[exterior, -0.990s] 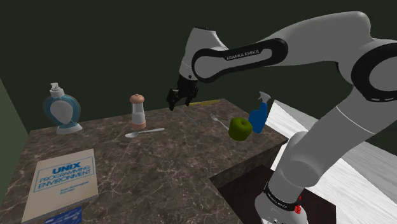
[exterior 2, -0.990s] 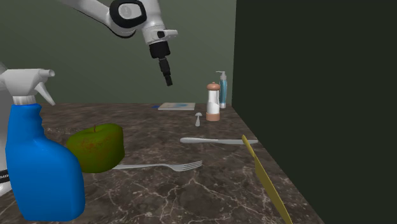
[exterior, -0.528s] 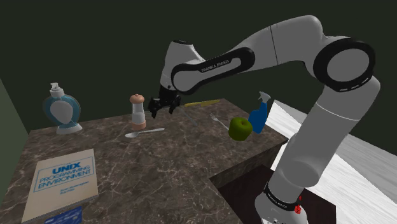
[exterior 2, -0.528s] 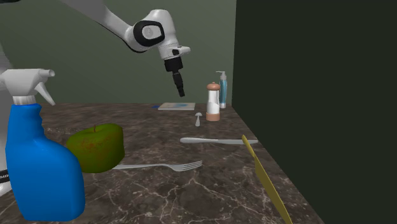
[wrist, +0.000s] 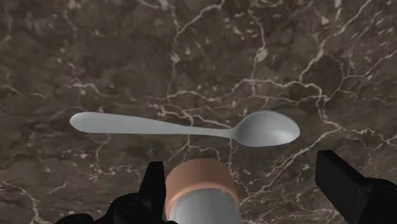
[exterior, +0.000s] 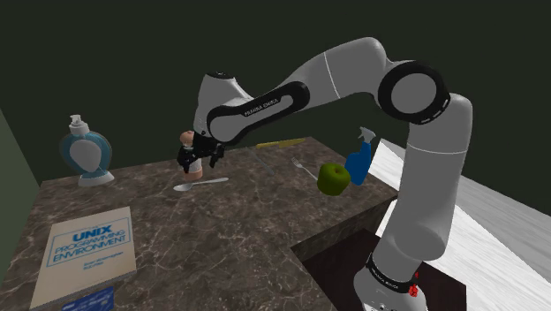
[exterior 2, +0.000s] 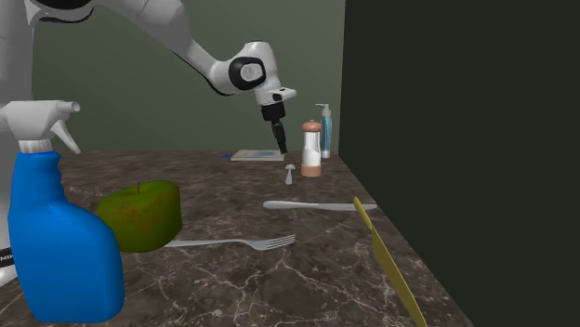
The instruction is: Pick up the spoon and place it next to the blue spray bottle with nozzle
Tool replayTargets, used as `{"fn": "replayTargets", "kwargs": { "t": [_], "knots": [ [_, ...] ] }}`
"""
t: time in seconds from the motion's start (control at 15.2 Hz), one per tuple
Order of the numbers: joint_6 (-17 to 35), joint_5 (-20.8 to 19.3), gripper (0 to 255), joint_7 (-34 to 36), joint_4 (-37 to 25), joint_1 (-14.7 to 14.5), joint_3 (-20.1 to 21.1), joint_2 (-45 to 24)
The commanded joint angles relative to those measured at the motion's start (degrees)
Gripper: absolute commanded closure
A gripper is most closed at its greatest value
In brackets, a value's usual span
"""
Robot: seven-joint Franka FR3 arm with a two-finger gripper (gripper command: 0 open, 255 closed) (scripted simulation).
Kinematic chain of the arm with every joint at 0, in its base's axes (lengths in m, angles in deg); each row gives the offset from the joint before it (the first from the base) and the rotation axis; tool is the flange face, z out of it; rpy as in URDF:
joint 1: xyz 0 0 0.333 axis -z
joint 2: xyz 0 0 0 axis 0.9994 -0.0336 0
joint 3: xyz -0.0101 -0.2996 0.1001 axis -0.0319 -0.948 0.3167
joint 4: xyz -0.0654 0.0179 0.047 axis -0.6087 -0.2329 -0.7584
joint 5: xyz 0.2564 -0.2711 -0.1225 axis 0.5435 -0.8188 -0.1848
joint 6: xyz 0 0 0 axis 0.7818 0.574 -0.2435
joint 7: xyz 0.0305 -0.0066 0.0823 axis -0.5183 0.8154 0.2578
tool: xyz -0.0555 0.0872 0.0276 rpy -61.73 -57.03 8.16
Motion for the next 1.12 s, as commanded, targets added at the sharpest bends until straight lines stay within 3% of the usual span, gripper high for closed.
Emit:
{"fn": "replayTargets", "kwargs": {
  "t": [0.0, 0.2, 1.06],
  "knots": [
    [0.6, -1.6, 0, 2.4, -4.5, -1.3, -0.2, -5.1],
    [0.5, -3.1, 0, 4.6, -11.1, -3.1, -0.8, -11.5],
    [3.8, -4.4, 0, 5.4, -12.2, -3.9, -1.6, -16.1]
  ]
}}
